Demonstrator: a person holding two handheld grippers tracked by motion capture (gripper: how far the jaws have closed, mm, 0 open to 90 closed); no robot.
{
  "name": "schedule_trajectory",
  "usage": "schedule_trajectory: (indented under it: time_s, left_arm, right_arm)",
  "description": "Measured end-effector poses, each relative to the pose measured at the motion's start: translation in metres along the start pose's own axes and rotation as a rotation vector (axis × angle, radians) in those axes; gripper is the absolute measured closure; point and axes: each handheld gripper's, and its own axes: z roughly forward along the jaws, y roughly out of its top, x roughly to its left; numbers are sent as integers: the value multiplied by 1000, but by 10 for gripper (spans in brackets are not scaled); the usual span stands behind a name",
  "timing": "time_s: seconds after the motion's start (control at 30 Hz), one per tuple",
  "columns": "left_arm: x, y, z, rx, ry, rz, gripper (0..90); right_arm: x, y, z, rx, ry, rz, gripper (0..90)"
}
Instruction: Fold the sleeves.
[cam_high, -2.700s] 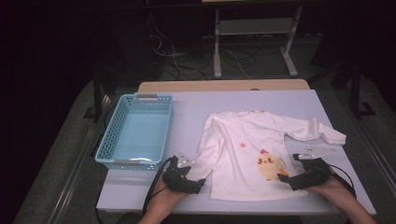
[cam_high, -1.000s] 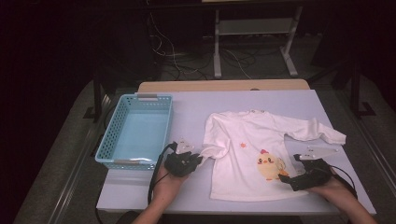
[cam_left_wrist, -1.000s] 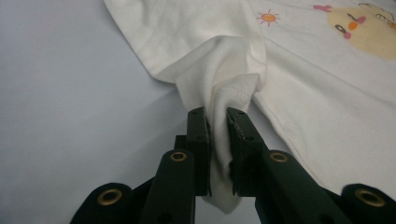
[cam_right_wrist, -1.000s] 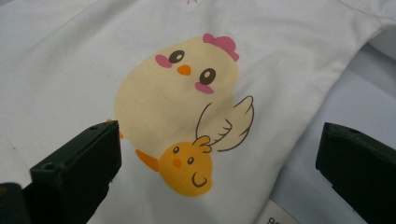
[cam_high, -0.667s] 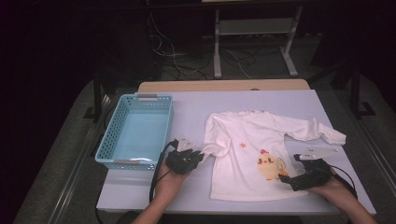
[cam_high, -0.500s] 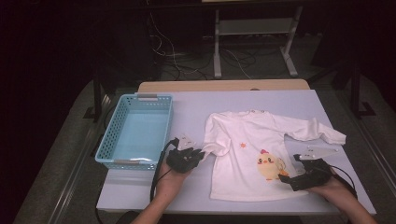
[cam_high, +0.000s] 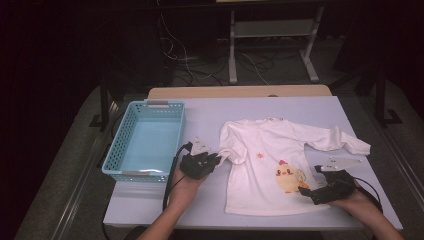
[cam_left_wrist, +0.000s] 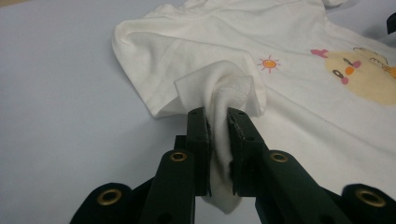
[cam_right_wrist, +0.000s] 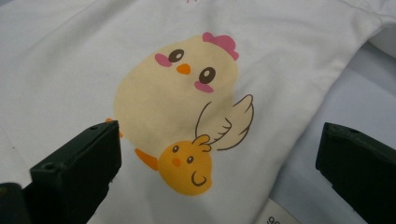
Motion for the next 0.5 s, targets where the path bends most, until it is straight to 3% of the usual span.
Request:
schedule_trajectory:
  time_s: [0.5]
  left_arm:
    - [8, 16, 7, -49, -19, -8, 788]
  right_arm:
    - [0, 1, 1, -1, 9, 2, 1]
